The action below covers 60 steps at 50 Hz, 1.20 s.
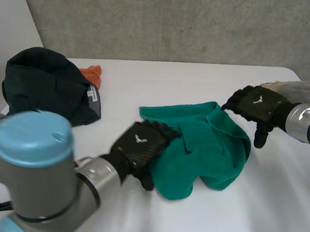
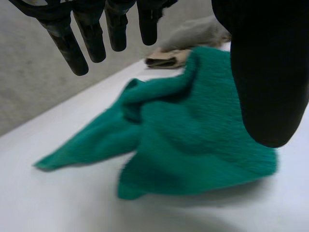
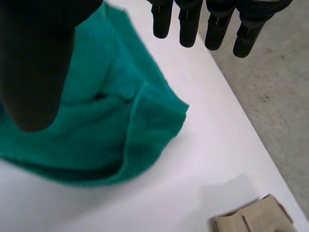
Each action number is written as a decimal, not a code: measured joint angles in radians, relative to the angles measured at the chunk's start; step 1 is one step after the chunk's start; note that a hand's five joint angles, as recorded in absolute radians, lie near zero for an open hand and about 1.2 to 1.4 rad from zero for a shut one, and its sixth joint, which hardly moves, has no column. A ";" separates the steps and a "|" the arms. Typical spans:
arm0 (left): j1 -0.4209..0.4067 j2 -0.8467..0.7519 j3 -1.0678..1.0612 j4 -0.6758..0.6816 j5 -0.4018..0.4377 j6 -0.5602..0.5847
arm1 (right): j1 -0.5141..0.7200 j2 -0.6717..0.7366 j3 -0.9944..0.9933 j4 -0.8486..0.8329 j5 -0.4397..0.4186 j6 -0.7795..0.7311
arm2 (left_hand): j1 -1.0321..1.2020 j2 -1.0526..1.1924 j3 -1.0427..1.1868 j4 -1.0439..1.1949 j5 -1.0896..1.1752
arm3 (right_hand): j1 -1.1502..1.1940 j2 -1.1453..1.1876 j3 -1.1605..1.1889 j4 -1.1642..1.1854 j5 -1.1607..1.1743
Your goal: Fold the laundry.
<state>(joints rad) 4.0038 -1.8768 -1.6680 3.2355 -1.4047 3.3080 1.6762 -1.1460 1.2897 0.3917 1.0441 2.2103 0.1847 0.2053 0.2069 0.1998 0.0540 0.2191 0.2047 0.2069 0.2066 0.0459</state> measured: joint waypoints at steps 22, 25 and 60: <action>-0.159 -0.317 0.232 0.044 -0.220 0.041 | 0.034 0.438 -0.277 -0.251 -0.062 -0.238 | 0.938 0.934 0.925 0.935 0.892 | 0.000 0.000 0.000 0.000 0.000; -0.154 -0.313 0.232 0.052 -0.231 0.047 | 0.043 0.469 -0.318 -0.256 -0.062 -0.241 | 0.942 0.986 0.973 0.994 0.919 | 0.000 0.000 0.000 0.000 0.000; 0.211 0.103 0.184 -0.062 -0.135 0.145 | -0.089 0.049 -0.169 -0.009 0.023 0.125 | 0.942 0.988 0.983 1.000 0.919 | 0.906 0.972 0.979 0.987 0.941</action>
<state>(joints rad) 4.2143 -1.7738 -1.4837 3.1733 -1.5400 3.4533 1.5874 -1.0971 1.1211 0.3824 1.0675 2.3354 1.1264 1.1929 1.1902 1.1993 0.9726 1.1251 1.1766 1.1855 1.1940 0.9867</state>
